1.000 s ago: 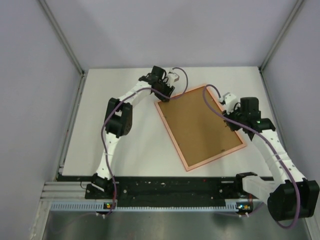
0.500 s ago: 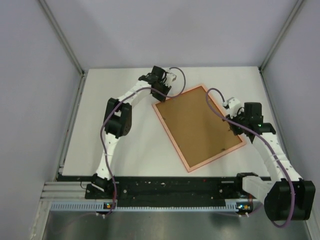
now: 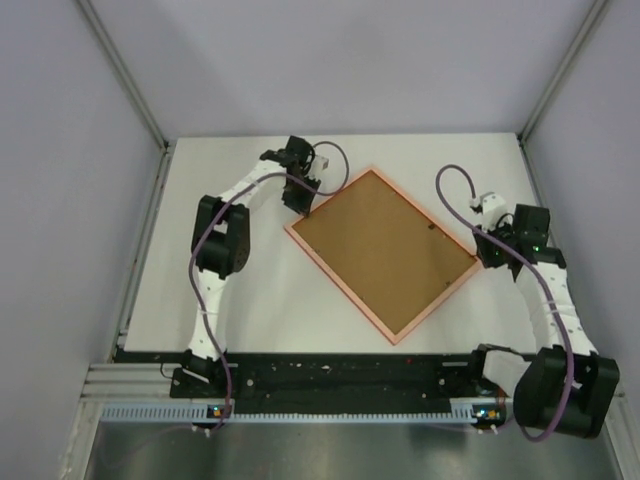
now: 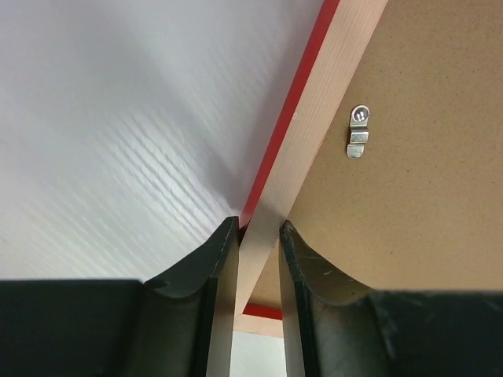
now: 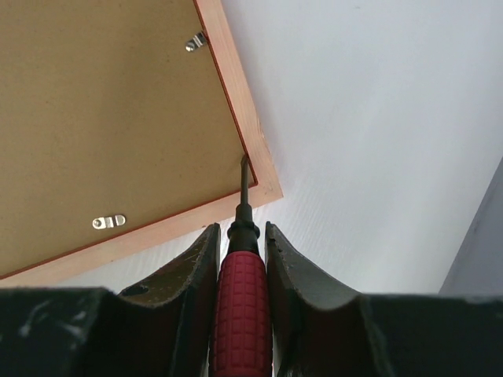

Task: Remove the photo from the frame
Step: Adjust the photo frame at the center of the board.

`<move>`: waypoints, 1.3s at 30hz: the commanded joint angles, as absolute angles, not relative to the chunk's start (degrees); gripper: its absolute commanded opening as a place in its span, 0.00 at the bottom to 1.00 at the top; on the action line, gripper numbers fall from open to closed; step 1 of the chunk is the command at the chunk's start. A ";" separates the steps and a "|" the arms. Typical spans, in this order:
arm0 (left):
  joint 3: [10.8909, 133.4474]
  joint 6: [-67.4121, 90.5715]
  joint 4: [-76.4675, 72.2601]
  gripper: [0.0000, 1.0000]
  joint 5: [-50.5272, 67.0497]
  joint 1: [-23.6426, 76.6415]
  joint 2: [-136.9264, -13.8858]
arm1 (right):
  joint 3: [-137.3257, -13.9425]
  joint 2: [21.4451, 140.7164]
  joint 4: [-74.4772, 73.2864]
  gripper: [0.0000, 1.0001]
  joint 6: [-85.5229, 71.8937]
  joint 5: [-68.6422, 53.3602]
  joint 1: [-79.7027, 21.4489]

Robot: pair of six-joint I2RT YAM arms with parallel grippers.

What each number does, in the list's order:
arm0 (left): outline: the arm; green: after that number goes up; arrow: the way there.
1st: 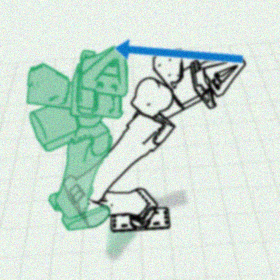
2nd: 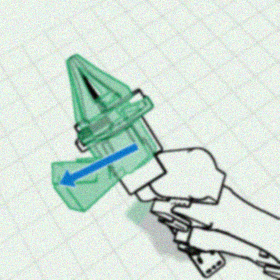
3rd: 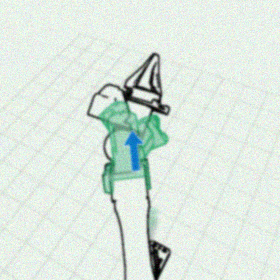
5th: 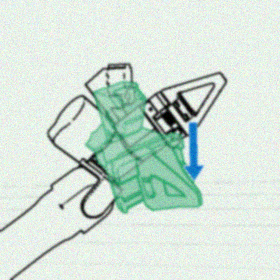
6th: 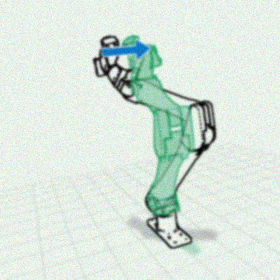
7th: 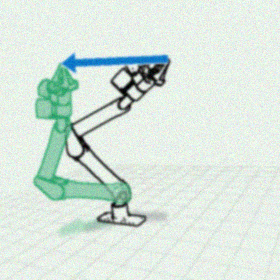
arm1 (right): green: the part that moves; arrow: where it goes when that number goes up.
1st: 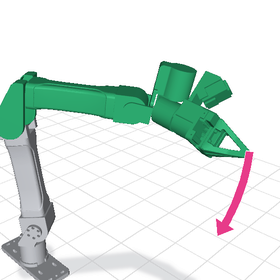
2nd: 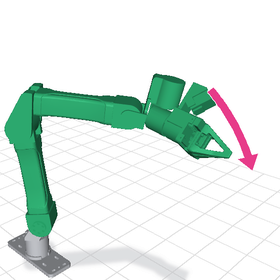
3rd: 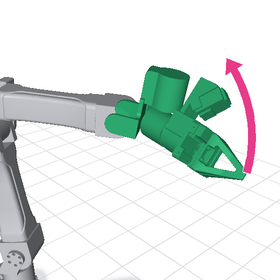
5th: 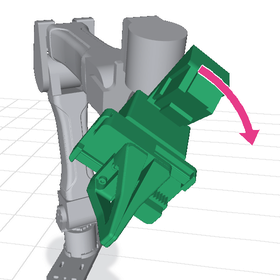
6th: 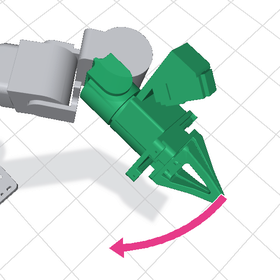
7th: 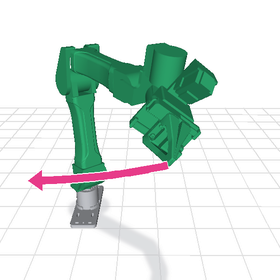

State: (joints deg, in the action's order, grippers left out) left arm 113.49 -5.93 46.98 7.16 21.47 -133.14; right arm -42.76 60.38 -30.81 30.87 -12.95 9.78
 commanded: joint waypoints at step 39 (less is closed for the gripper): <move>105.03 8.79 60.38 0.06 26.98 20.92 -130.69 | -54.67 100.45 -7.30 0.00 -10.02 -49.83 30.15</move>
State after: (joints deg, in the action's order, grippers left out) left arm 105.19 7.70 59.88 24.73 20.78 -130.04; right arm -52.36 98.39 -11.27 -7.77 -48.45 30.04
